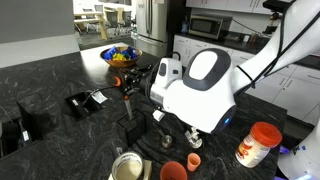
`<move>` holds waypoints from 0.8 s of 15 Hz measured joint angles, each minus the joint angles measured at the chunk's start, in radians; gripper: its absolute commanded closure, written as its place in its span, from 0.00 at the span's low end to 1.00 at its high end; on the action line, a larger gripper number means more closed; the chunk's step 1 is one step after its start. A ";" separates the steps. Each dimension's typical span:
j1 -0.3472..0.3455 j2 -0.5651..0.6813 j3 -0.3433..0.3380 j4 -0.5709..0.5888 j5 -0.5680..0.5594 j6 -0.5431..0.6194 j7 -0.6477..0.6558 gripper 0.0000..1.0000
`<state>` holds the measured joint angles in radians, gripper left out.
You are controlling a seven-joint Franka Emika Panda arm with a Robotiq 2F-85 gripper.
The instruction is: Put the scissors inside the black object
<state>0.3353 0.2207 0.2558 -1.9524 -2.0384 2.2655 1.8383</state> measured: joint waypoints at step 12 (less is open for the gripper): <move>-0.003 -0.004 0.000 -0.022 0.000 -0.002 0.009 0.98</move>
<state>0.3324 0.2170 0.2558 -1.9742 -2.0384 2.2630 1.8473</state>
